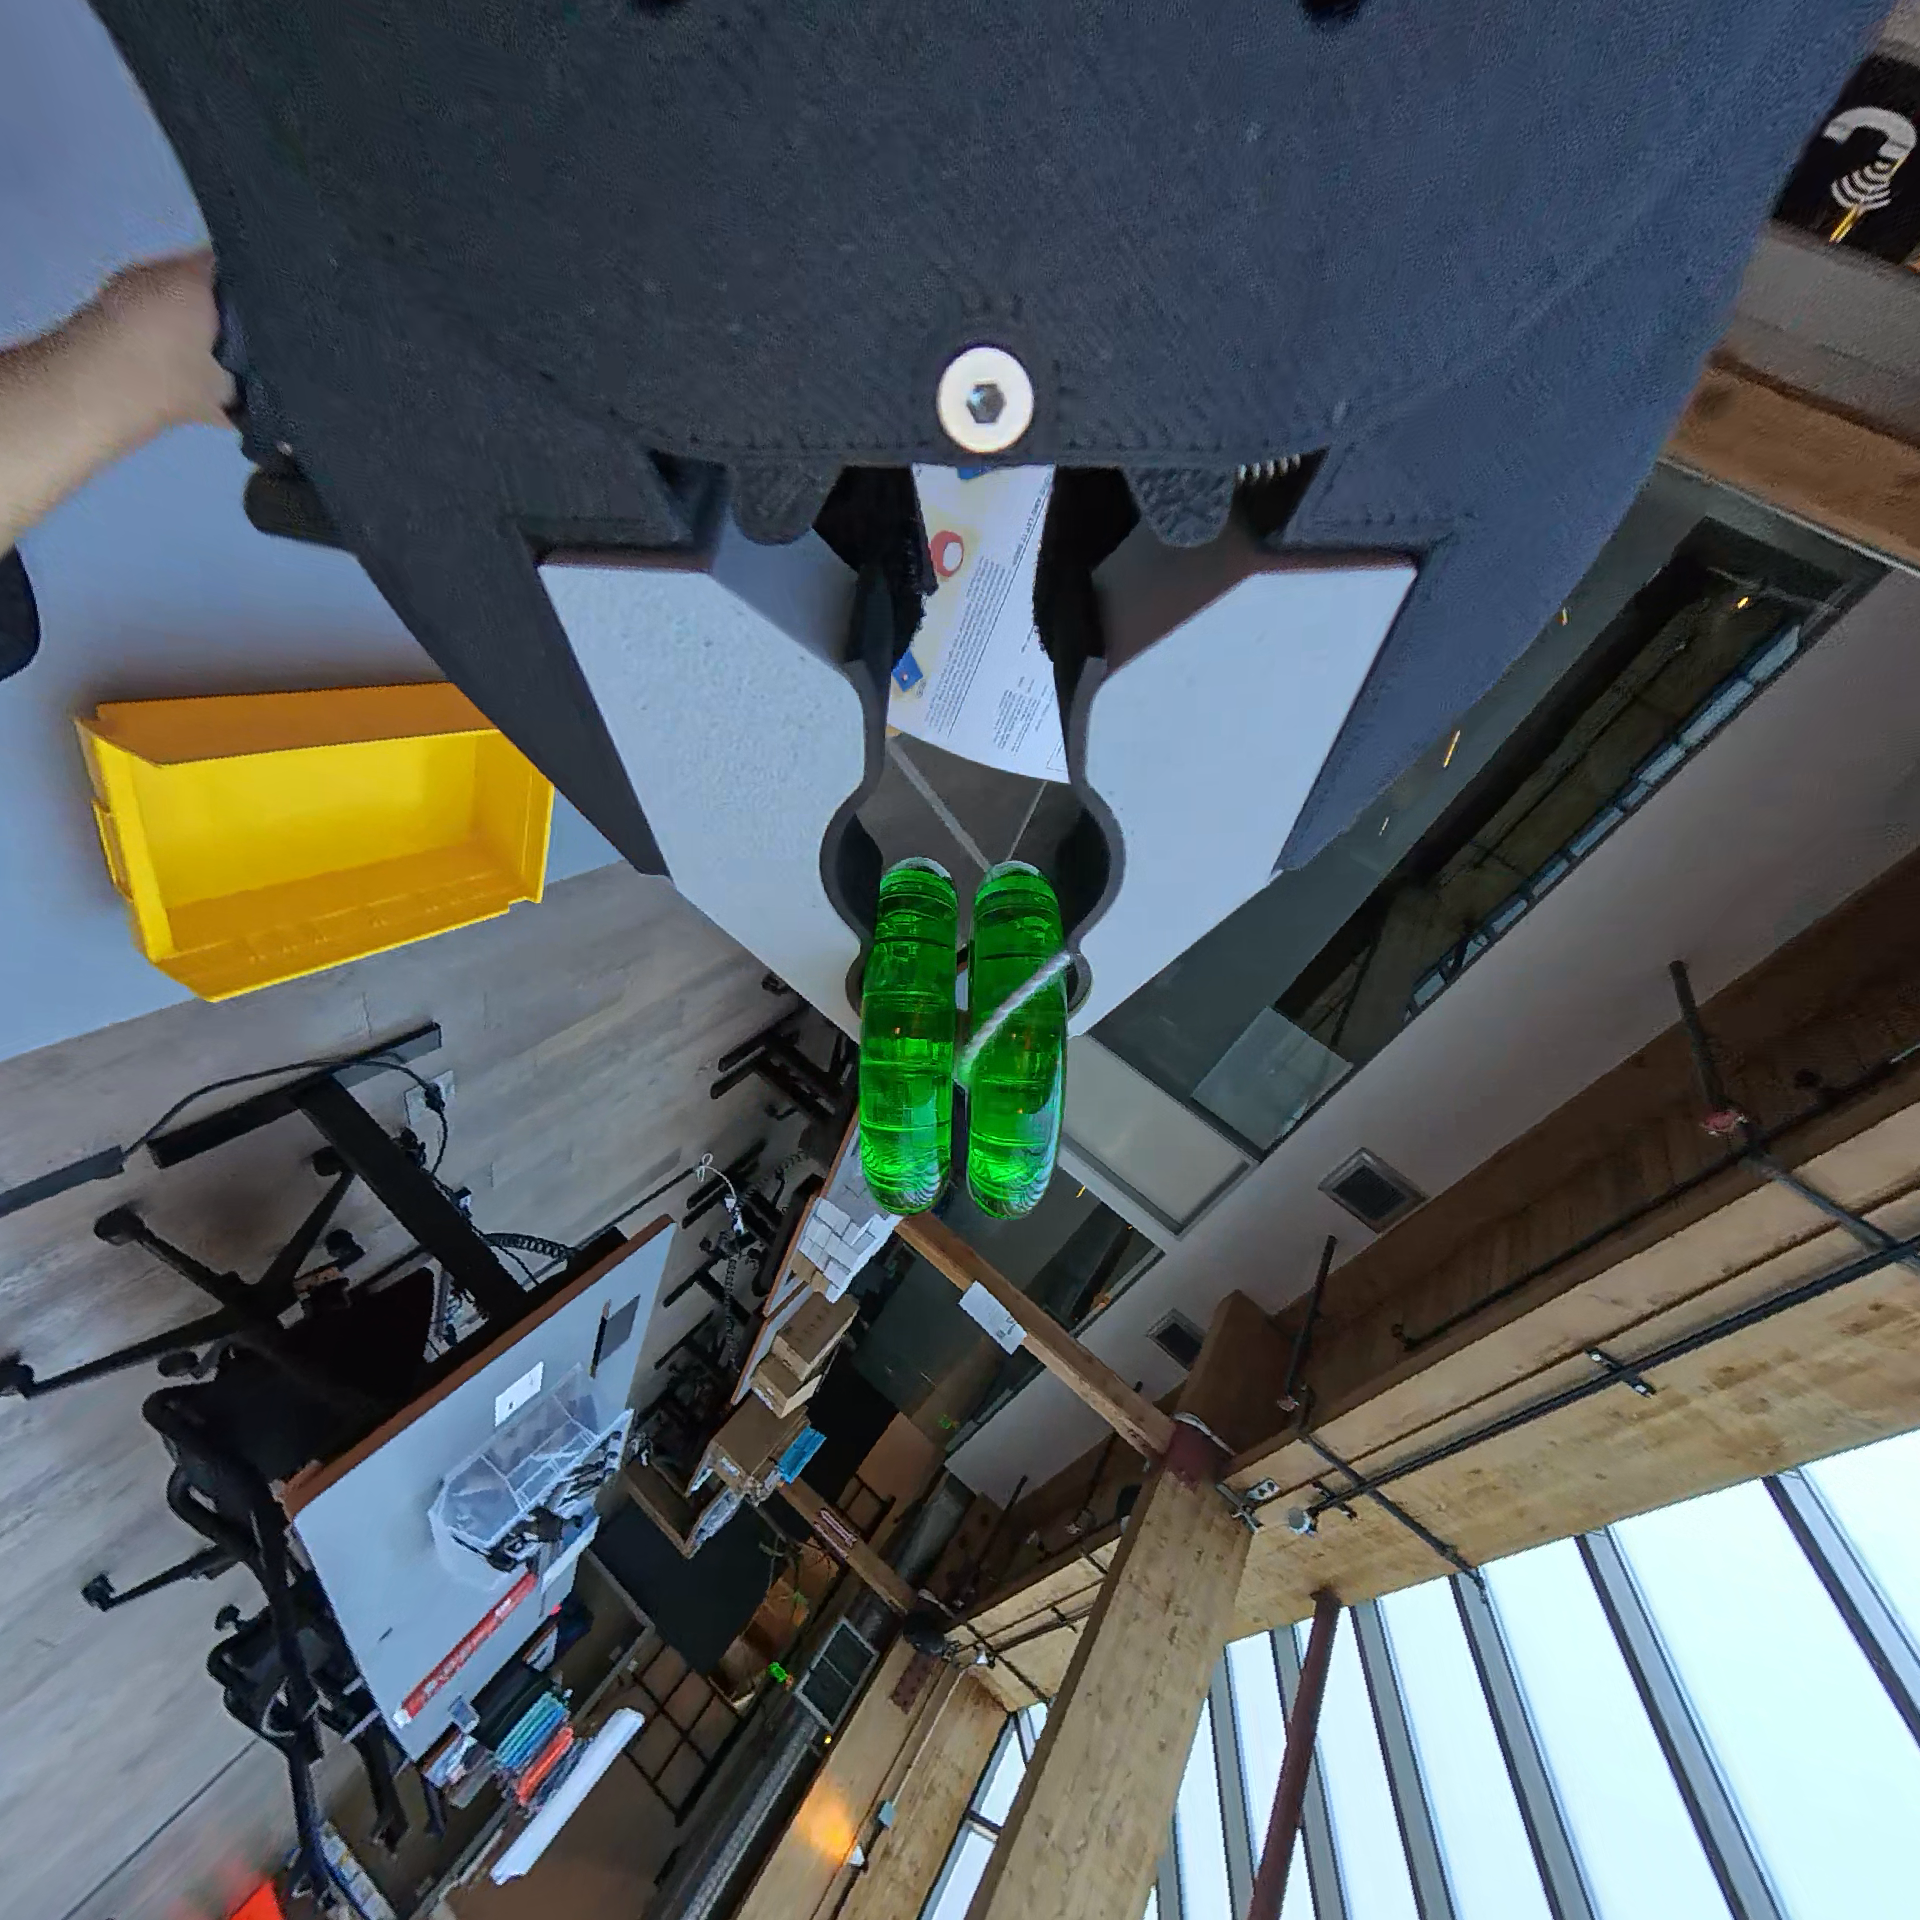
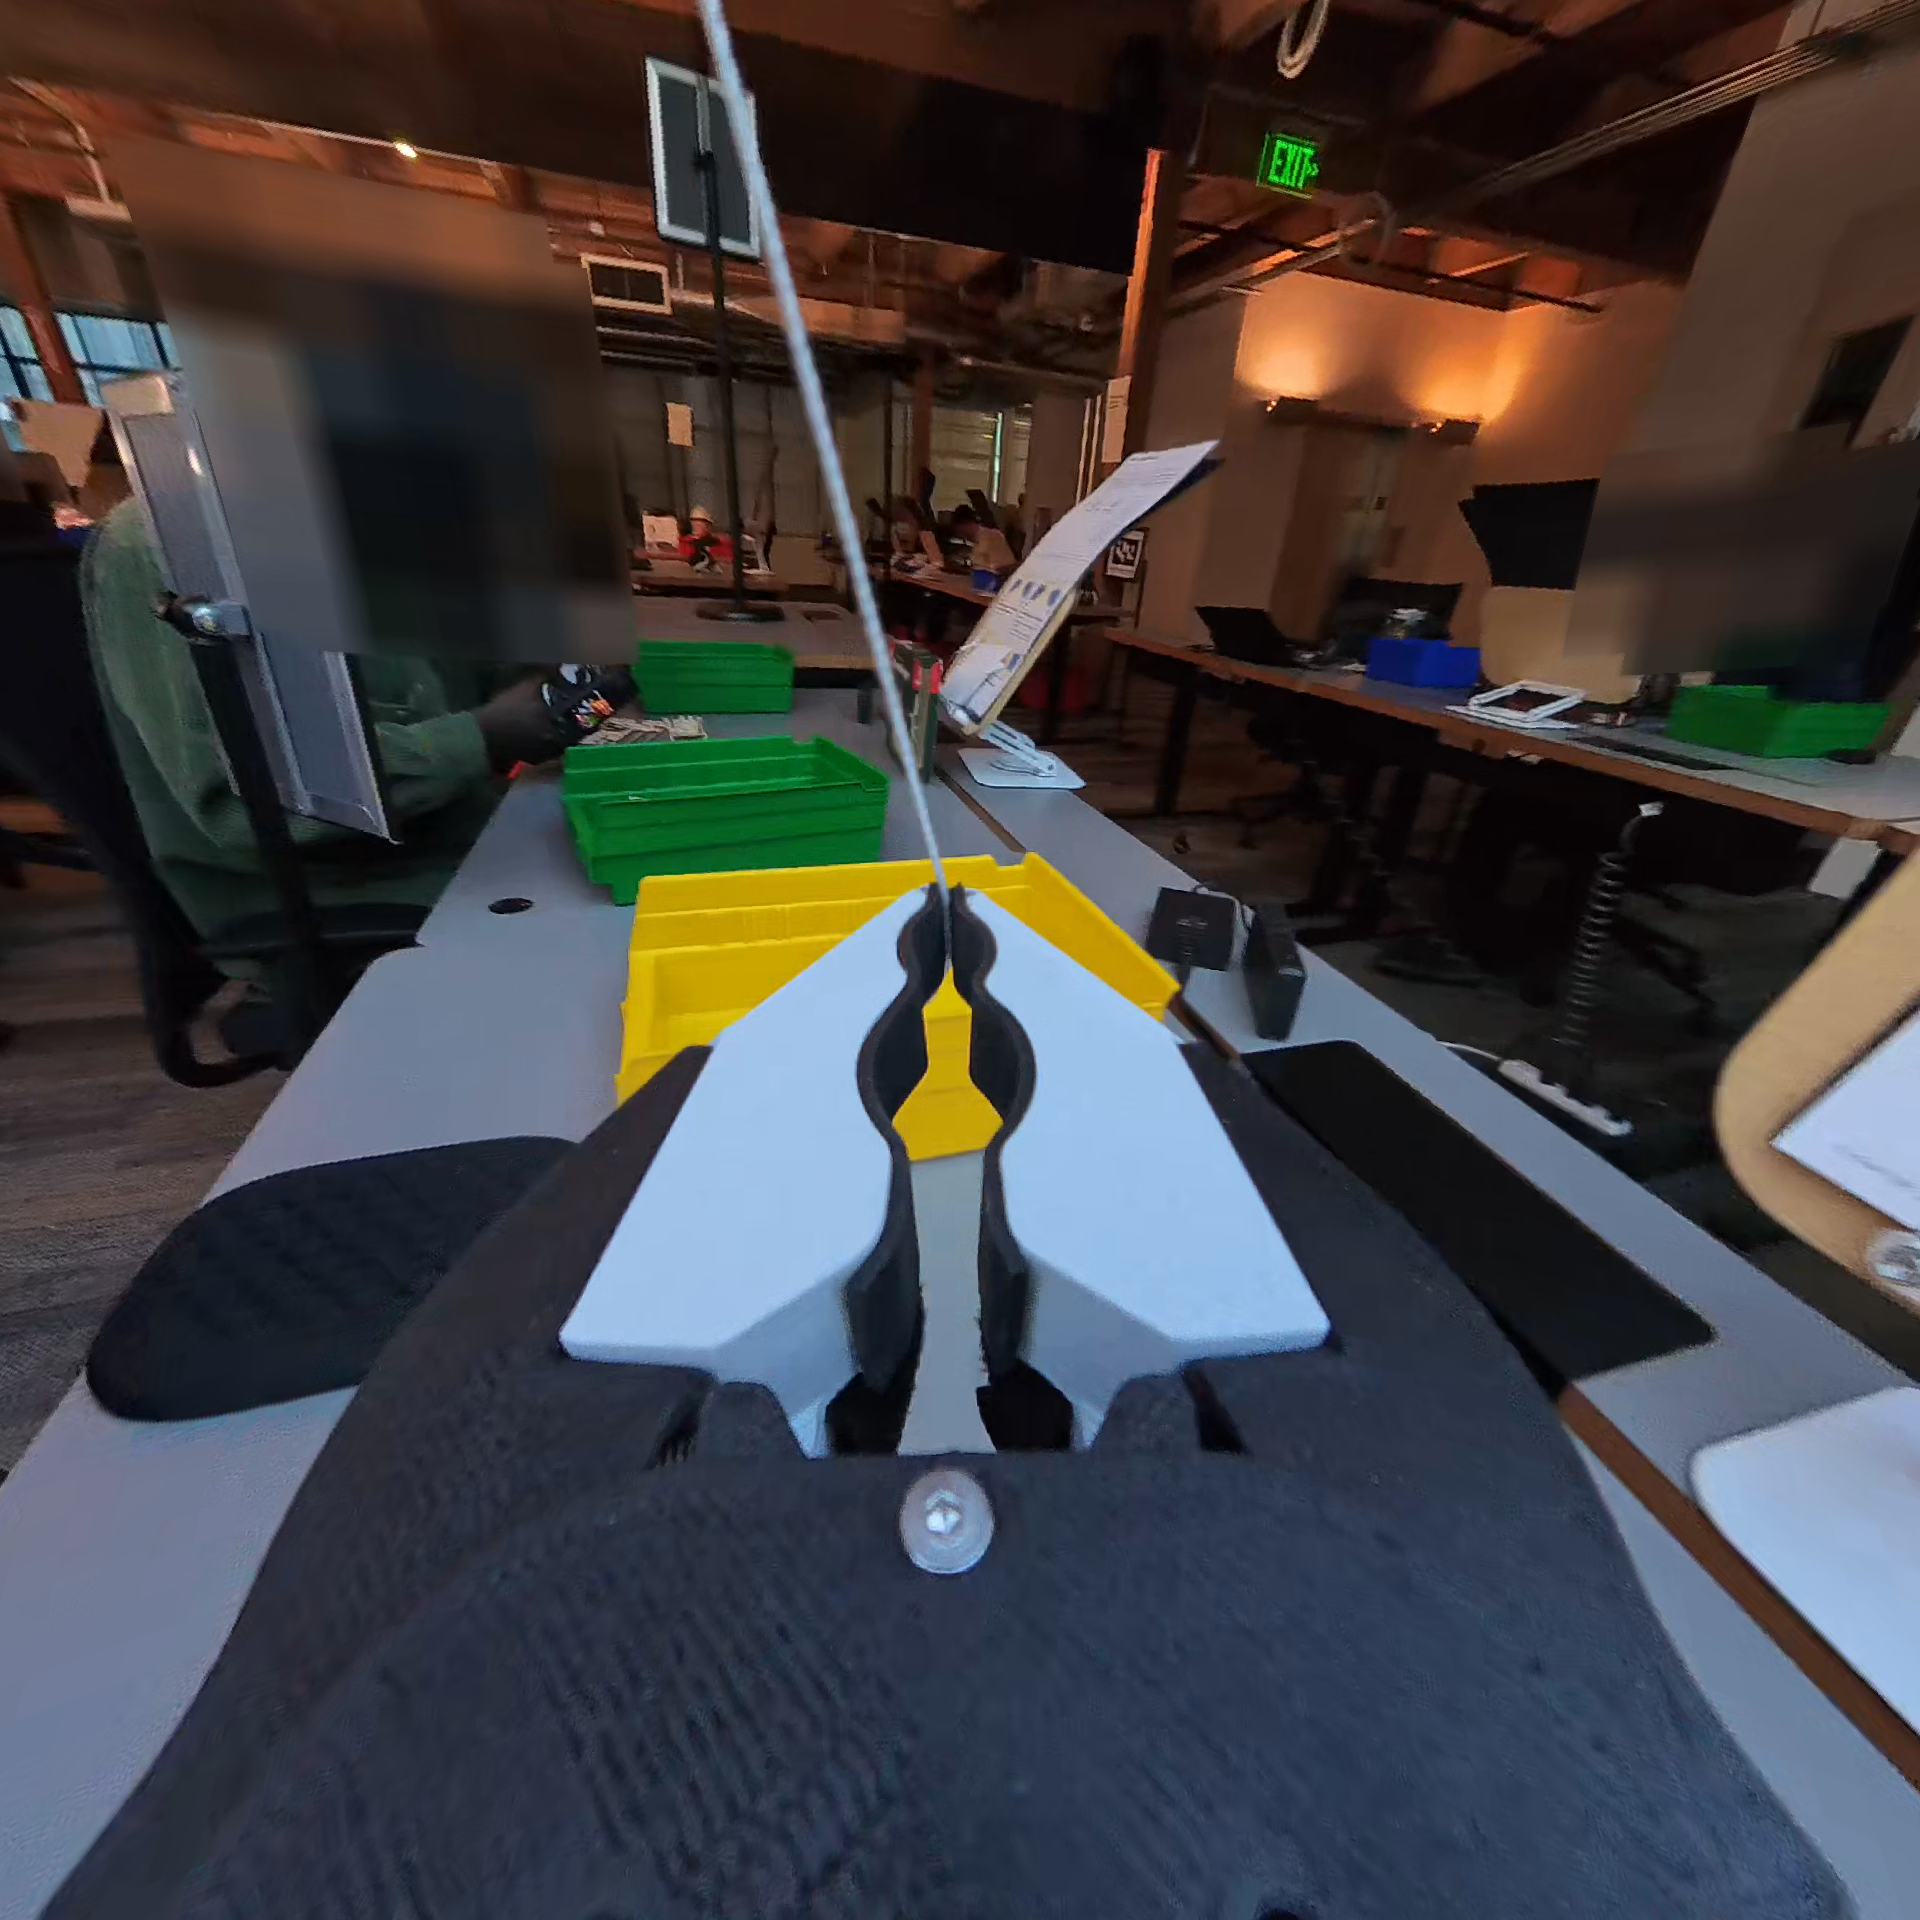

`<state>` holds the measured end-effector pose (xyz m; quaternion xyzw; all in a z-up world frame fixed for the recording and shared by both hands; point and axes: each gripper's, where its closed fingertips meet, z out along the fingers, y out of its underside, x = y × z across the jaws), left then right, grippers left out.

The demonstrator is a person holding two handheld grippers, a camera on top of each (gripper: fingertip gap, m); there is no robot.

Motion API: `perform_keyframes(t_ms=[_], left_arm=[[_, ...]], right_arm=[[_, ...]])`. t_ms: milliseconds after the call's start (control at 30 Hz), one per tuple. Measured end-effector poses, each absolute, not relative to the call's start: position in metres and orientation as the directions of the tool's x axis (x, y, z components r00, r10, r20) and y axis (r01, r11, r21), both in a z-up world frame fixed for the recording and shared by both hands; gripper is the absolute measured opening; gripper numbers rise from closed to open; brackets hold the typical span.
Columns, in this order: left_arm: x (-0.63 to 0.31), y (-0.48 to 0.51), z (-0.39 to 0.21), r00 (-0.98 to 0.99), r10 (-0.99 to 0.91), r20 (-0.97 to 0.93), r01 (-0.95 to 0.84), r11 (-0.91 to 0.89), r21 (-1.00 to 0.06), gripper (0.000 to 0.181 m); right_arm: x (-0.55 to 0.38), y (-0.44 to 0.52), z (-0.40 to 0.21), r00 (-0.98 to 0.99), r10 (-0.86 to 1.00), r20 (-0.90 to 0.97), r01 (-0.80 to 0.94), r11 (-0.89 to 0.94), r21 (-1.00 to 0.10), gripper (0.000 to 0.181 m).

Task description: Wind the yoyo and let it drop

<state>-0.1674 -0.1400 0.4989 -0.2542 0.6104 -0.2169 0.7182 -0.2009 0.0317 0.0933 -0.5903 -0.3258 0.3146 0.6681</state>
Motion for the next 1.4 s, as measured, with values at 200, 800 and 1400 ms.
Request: perform_keyframes(t_ms=[200,800,1400], left_arm=[[-0.226,-0.126,0.497,0.224,-0.640,-0.735,-0.078,0.740,-0.668,0.029],[-0.241,-0.051,0.405,0.188,-0.794,-0.578,-0.162,0.555,-0.816,0.028],[-0.212,-0.040,0.306,0.084,-0.923,-0.375,-0.105,0.366,-0.925,0.028]], right_arm=[[-0.074,0.049,0.167,0.778,0.575,0.255,0.171,0.197,-0.965,0.000],[0.067,-0.041,0.442,0.765,0.057,0.642,0.609,0.261,-0.749,0.000],[0.057,-0.050,0.120,0.605,0.780,0.157,0.725,-0.460,-0.512,0.055]])
